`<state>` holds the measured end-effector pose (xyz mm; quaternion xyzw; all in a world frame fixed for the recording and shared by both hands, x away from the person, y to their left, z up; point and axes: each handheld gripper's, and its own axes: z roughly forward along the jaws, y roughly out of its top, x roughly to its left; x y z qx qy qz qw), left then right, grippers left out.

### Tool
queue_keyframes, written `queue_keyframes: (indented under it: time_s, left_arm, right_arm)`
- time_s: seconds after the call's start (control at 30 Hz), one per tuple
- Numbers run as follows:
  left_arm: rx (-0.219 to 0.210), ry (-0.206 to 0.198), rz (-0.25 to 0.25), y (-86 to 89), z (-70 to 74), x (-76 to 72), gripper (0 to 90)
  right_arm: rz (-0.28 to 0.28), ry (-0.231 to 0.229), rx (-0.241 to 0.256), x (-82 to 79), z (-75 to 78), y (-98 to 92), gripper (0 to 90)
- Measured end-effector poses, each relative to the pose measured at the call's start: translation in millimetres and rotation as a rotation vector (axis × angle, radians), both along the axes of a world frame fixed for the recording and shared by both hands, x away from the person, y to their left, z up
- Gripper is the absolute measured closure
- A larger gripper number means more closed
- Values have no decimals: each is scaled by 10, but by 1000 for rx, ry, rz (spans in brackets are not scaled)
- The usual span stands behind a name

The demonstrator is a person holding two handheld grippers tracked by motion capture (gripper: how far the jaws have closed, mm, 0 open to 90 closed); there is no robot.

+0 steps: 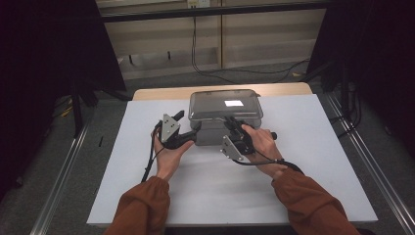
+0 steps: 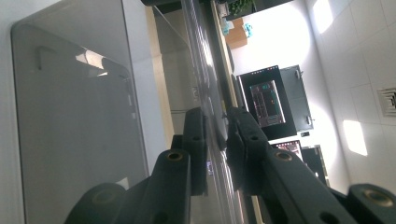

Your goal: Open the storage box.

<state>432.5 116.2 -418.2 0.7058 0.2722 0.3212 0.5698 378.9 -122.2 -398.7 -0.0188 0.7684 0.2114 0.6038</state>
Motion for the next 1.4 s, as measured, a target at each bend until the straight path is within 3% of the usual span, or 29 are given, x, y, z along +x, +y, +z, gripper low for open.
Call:
queue_keyframes:
  time_s: [0.3,0.37,0.47,0.77,0.8,0.9,0.93,1.03,1.1,1.4]
  left_arm:
    - [5,-9,-28,-41,-22,4,351]
    - [8,-10,-27,-43,-22,6,354]
    - [2,3,-29,-25,-23,19,366]
    - [3,3,-29,-32,-33,23,369]
    - [3,2,-27,-32,-34,27,369]
    - [2,-1,-27,-36,-34,29,370]
    - [5,-2,-27,-38,-37,33,370]
    - [5,-2,-27,-34,-40,38,370]
    - [2,0,-29,-31,-39,40,370]
    - [-8,1,-26,-27,-31,44,380]
  right_arm:
    - [1,17,19,11,-14,-11,751]
    - [-5,15,32,19,-15,-21,710]
    - [-7,39,96,30,-5,-68,643]
    - [-14,114,222,42,23,-218,530]
    - [-24,130,267,40,11,-261,472]
    - [-37,138,286,43,-3,-313,428]
    - [-55,148,319,47,-20,-374,371]
    - [-72,168,348,57,-24,-445,295]
    - [-78,177,362,62,-17,-469,284]
    - [-136,348,512,143,-1,-639,194]
